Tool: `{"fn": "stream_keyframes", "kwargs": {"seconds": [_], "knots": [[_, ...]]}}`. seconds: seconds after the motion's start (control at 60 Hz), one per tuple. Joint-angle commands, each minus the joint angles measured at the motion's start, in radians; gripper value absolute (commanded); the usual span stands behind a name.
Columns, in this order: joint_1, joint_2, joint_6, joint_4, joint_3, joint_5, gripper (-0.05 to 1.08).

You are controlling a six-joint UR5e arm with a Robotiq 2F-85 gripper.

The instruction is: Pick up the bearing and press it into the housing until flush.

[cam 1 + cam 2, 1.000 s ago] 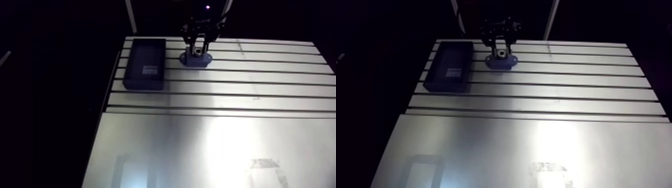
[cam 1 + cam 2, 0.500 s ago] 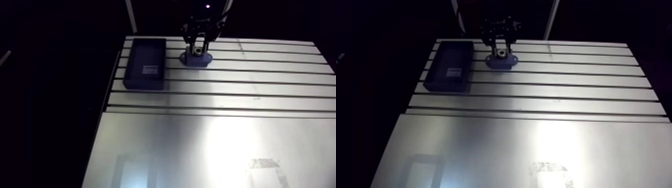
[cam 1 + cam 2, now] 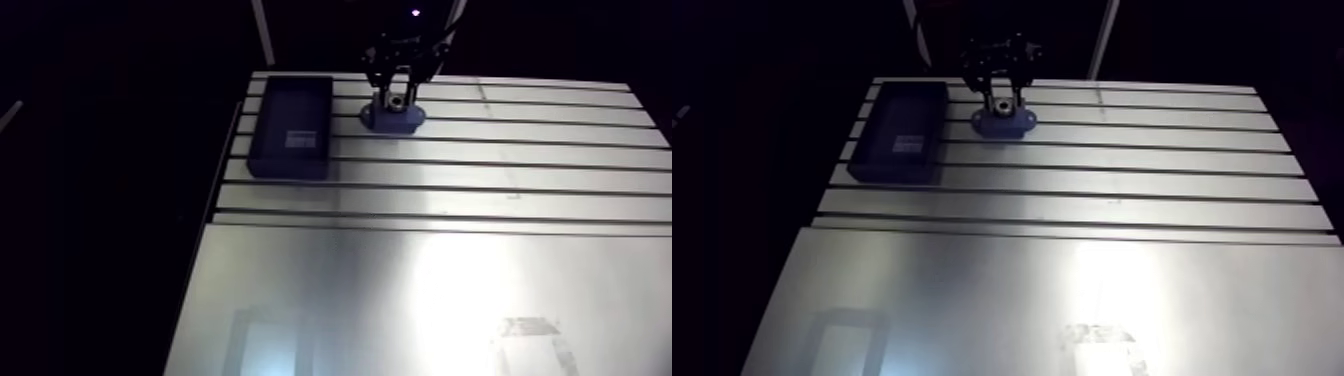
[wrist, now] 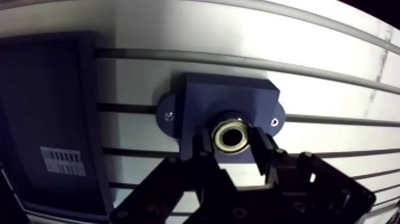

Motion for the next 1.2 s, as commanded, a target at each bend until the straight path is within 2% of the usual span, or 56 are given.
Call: {"fn": "stream_keyframes", "kwargs": {"seconds": [0.017,1.2], "knots": [[-0.001,0.001,0.0,0.0,0.003,0.0,0.74],[-0.003,0.001,0.0,-0.007,0.0,0.003,0.74]]}}
